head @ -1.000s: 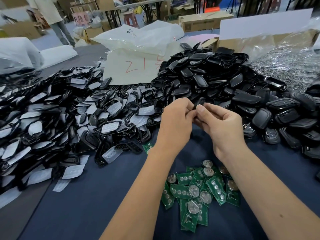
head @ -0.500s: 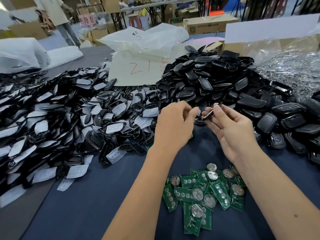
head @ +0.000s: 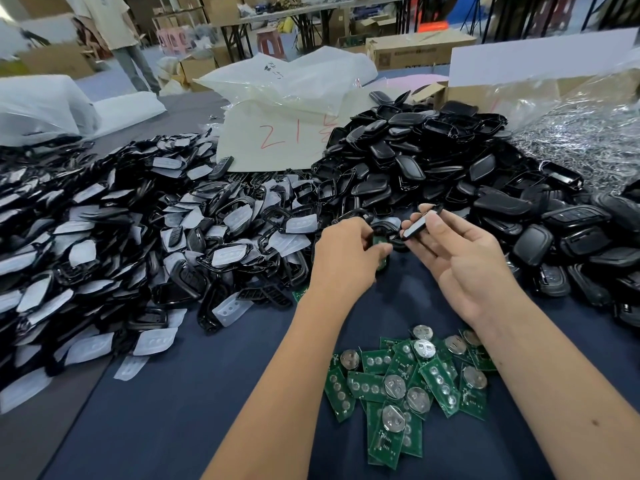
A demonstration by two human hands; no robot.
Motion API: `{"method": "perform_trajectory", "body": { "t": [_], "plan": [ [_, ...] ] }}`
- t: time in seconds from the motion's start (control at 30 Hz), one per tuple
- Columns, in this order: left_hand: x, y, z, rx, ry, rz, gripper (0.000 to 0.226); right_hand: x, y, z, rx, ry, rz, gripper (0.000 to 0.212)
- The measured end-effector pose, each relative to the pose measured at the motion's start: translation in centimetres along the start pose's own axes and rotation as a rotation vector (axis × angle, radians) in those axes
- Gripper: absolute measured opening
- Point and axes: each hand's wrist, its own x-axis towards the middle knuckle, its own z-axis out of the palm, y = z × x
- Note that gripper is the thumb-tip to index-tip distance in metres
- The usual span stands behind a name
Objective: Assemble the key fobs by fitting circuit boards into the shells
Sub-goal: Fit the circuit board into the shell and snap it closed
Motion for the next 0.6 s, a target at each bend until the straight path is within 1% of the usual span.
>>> {"method": "perform_trajectory", "body": {
  "t": [0.07,0.17,0.3,0.33,0.43,0.6],
  "plan": [
    [0.15,-0.34,-0.07,-0.146,0.043,-0.029,0.02,-0.05,0.02,0.07,-0.01,-0.035,-0.008,0.02],
    [0.3,-0.67,-0.16,-0.407,0.027,-0.104,0.022,-0.05,0.1,0.18,-0.028,-0.066,-0.002,0.022],
    [0.59,-0.55,0.12,-0.659,-0.001,-0.2,0.008,0.17,-0.08,0.28,-0.022,-0.124,0.034,0.025],
    [0.64,-0.49,0.11,-0.704,-0.013,-0.229,0.007,0.21,-0.11,0.34,-0.026,-0.145,0.044,0.027],
    [0.73,-0.48,-0.21,-0.775,-0.055,-0.293,0.01,0.21,-0.18,0.48,-0.057,-0.195,0.062,0.034],
    [0.72,-0.4,-0.67,-0.795,-0.062,-0.342,0.008,0.24,-0.41,0.56,-0.098,-0.221,0.071,0.04]
  ]
}}
